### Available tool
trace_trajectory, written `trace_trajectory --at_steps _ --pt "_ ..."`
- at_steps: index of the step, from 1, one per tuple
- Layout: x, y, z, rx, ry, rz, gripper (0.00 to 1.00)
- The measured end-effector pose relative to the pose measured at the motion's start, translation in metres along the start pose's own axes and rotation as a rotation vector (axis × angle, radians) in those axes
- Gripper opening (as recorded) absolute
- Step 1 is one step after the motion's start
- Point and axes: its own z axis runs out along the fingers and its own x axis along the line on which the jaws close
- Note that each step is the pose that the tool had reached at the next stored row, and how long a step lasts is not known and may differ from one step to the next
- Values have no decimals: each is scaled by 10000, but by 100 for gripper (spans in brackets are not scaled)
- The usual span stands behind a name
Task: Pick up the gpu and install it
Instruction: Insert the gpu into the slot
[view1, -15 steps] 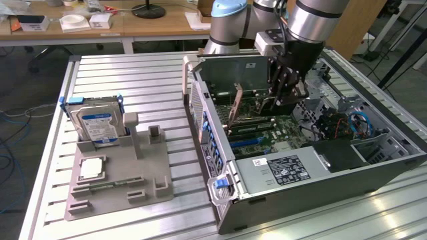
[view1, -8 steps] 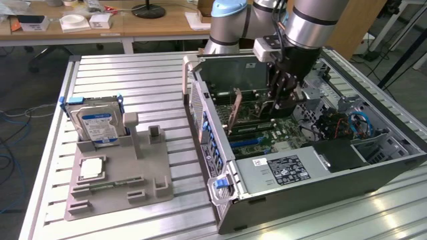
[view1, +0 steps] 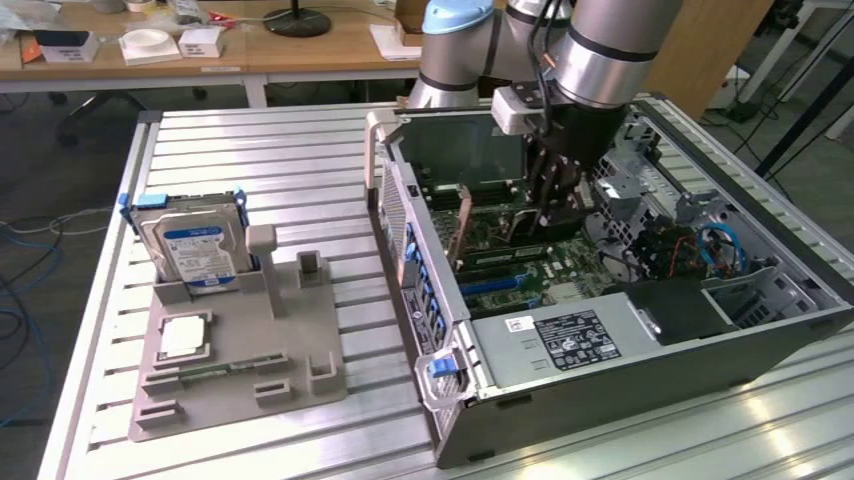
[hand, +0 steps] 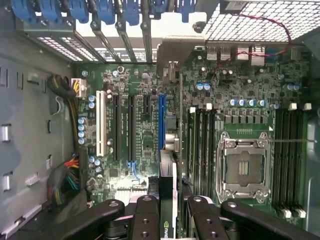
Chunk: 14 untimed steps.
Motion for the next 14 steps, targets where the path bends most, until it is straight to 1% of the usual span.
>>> trace_trajectory --at_steps 2,4,6,8,10,11,12,13,14 --pt "1 21 24 22 3 -12 27" --pt "1 37 45 56 5 -29 27" --pt "2 45 56 117 9 -51 27" --pt "2 45 59 123 8 -53 27" --pt "2 45 92 148 12 -53 27" --pt "5 90 194 167 35 -53 27" --pt "10 169 268 168 82 -53 27" --pt "37 245 329 169 148 -51 27" --pt "49 250 341 169 160 -53 27"
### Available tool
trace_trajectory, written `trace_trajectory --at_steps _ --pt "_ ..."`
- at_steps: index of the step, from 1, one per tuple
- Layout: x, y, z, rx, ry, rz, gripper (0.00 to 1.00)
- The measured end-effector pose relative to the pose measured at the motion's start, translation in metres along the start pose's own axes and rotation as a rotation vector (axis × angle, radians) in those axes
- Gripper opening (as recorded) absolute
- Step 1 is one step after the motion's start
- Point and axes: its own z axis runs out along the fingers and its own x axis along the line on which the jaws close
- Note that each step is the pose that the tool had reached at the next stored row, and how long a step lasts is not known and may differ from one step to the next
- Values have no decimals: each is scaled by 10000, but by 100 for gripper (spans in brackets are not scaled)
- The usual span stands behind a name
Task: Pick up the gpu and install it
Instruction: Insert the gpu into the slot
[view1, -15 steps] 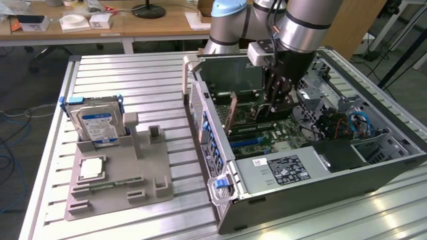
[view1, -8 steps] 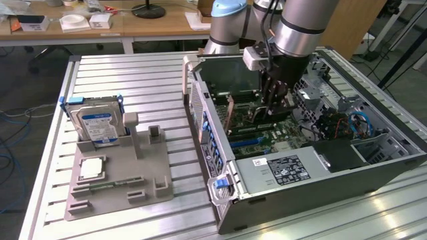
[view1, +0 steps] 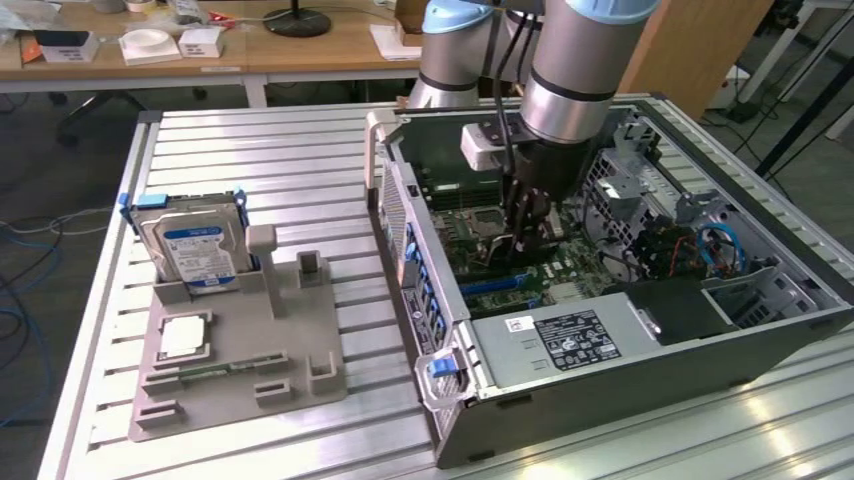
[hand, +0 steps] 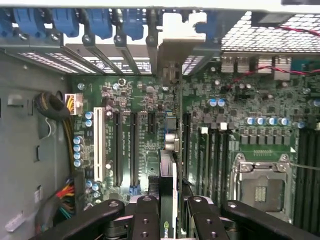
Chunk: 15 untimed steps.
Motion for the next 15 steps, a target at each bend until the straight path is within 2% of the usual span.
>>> trace_trajectory --at_steps 4,10,15 --pt "23 2 45 1 18 1 27" --pt "-4 5 103 15 19 11 27" --pt "-6 45 178 18 31 71 27"
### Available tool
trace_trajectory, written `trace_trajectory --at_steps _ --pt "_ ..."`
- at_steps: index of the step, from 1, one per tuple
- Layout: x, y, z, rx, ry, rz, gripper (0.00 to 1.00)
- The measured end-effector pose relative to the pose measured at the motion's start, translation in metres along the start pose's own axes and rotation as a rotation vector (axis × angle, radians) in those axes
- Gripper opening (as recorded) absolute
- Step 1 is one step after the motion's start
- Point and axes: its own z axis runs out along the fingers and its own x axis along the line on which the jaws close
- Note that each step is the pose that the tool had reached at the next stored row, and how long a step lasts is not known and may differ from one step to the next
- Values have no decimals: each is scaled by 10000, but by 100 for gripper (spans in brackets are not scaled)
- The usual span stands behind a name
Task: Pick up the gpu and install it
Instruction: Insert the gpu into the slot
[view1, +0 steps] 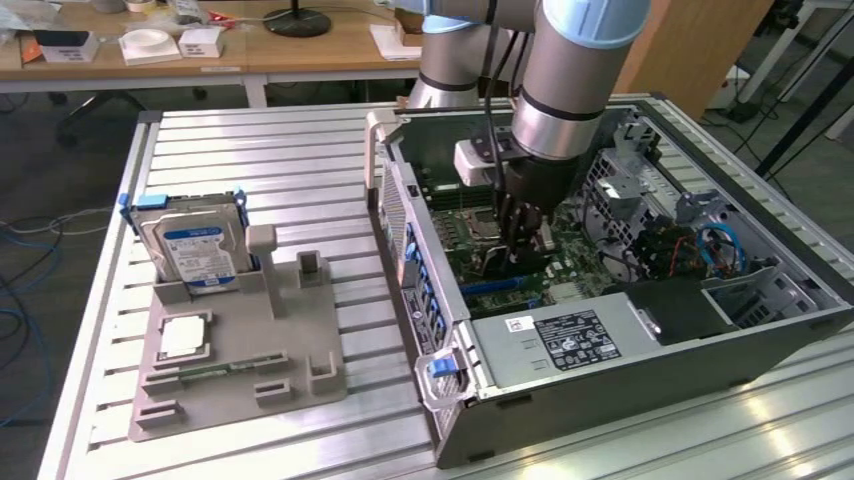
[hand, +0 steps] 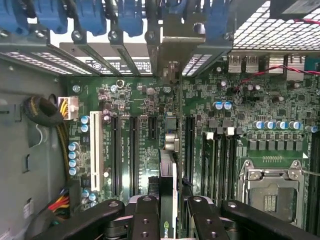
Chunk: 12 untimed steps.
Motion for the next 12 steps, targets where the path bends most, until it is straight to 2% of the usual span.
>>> trace_trajectory --at_steps 12 --pt "-2 17 126 0 0 36 27"
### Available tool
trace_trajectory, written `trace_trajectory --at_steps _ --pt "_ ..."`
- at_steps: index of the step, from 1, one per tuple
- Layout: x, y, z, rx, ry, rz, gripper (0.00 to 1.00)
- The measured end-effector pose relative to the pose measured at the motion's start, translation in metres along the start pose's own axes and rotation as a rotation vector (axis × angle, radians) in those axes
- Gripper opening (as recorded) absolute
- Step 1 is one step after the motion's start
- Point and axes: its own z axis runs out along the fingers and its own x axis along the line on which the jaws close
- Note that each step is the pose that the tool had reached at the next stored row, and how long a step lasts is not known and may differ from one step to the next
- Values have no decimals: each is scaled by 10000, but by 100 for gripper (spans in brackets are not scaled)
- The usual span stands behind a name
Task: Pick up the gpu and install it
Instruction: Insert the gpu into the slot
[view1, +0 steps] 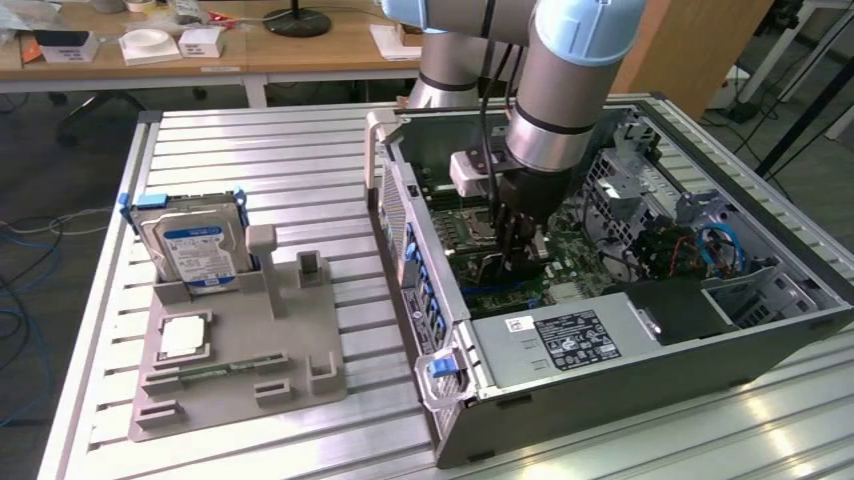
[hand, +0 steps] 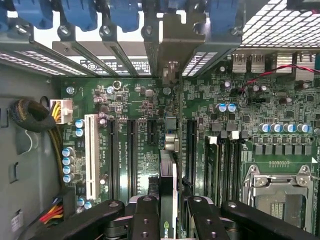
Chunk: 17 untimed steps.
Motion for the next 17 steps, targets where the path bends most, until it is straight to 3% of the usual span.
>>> trace_trajectory --at_steps 11,17 --pt "1 22 113 -9 22 -1 27" --pt "0 31 113 1 33 -24 27"
